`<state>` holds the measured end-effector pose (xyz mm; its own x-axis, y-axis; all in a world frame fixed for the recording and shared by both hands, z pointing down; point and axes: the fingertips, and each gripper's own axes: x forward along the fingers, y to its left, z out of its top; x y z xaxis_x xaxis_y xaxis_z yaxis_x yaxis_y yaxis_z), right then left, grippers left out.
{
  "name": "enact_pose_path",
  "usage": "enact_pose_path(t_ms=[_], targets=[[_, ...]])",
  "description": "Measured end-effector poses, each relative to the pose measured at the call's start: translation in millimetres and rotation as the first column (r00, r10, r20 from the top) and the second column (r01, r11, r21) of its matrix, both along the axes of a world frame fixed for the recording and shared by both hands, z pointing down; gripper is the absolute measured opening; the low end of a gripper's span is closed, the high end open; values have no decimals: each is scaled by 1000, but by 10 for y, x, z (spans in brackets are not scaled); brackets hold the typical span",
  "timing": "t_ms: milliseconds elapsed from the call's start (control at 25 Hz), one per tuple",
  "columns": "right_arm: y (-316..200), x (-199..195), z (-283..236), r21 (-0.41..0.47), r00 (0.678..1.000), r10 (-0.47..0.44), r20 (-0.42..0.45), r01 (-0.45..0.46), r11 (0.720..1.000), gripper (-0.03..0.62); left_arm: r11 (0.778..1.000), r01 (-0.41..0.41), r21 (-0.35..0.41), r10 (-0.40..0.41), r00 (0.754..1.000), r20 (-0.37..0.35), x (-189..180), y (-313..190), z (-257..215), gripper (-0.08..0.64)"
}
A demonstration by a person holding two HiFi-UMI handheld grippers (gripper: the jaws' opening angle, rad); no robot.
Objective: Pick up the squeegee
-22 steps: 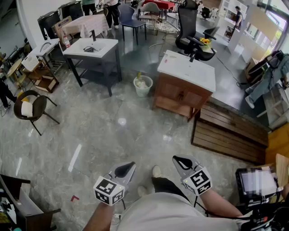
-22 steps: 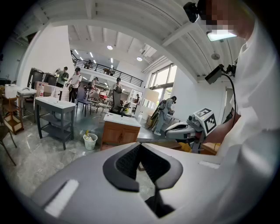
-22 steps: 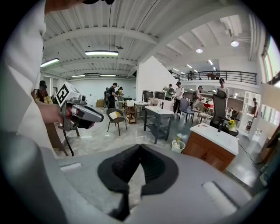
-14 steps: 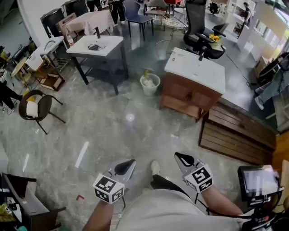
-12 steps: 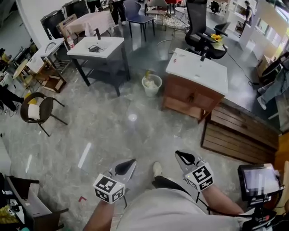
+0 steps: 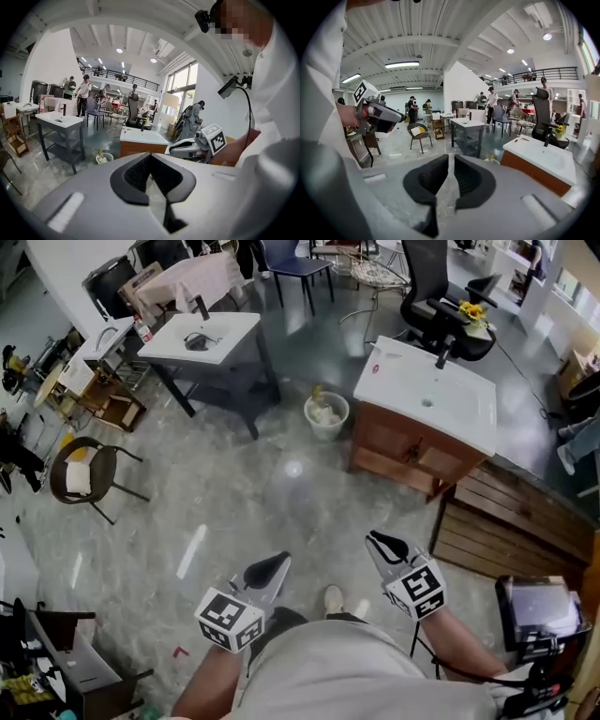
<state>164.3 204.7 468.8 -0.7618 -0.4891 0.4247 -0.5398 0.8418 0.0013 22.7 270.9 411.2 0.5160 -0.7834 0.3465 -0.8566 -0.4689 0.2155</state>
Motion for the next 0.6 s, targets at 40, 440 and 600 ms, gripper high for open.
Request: enact_pose_path(t_ms=[40, 440, 600], targets=[[-117, -3, 15, -5, 1000, 10, 1, -10, 1000, 31, 1000, 3, 0, -3, 1000, 0, -8, -100, -12, 8], [-1306, -224, 255, -28, 992, 124, -15, -124, 992, 57, 998, -59, -27, 58, 998, -12, -316, -1185, 225, 31], [-1956, -403, 303, -34, 976, 218, -28, -219, 975, 60, 991, -130, -13, 129, 991, -34, -570, -1872, 237, 42]])
